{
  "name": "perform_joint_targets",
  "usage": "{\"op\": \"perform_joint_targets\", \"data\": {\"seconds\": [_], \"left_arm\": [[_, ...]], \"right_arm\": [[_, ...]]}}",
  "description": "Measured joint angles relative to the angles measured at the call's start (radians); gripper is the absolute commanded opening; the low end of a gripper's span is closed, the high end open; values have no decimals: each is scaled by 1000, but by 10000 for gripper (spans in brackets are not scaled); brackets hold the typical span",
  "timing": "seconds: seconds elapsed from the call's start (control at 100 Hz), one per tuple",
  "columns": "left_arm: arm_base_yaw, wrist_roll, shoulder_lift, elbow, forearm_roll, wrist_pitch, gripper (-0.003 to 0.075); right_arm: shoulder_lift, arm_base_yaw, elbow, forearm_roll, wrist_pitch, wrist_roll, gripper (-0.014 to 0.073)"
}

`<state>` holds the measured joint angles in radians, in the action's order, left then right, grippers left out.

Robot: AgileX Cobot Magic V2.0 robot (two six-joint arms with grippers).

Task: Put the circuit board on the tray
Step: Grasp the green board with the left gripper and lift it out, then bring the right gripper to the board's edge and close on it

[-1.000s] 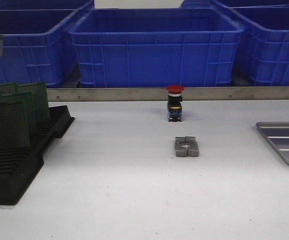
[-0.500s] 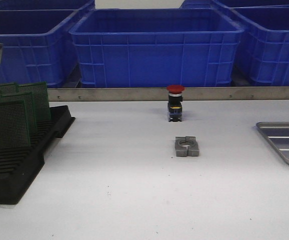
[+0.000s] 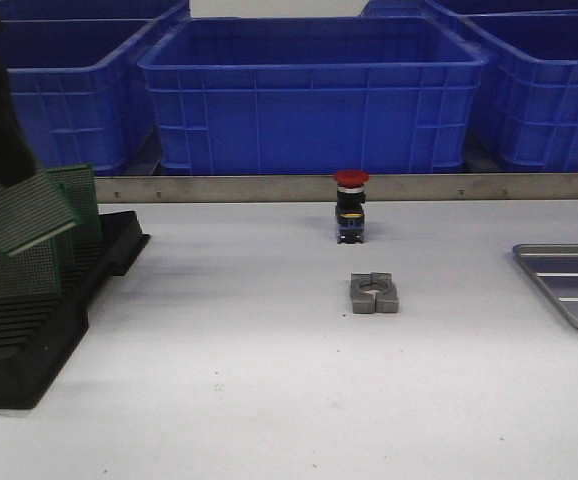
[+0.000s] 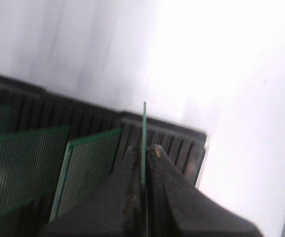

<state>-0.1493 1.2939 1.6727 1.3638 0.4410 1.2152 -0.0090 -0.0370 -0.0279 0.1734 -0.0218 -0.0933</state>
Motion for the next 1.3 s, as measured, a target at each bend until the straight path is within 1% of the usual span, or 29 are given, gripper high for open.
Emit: {"op": "perform_joint_targets", "data": {"seconds": [0.22,0.39,0.56,0.91,0.98,1.05,1.17,1.3], "left_arm": [[-105,-2,0,1,229,1,-20],[-199,-2,13,1,358,1,-20],[-263,-2,15,1,390,1,-20],[-269,-2,15,1,395,1,-20],[-270,-2,15,1,395,1,-20],[-270,-2,15,1,395,1,-20],[-270,-2,15,1,395,1,-20],[-270,-2,15,1,395,1,-20]], "right_arm": [[0,0,0,0,0,0,-60],[0,0,0,0,0,0,-60],[0,0,0,0,0,0,-60],[0,0,0,0,-2,0,-58],[0,0,10,0,-44,0,-58],[0,0,49,0,-122,0,-58],[7,0,163,0,-302,0,-58],[104,0,296,-2,-512,0,-58]]}}
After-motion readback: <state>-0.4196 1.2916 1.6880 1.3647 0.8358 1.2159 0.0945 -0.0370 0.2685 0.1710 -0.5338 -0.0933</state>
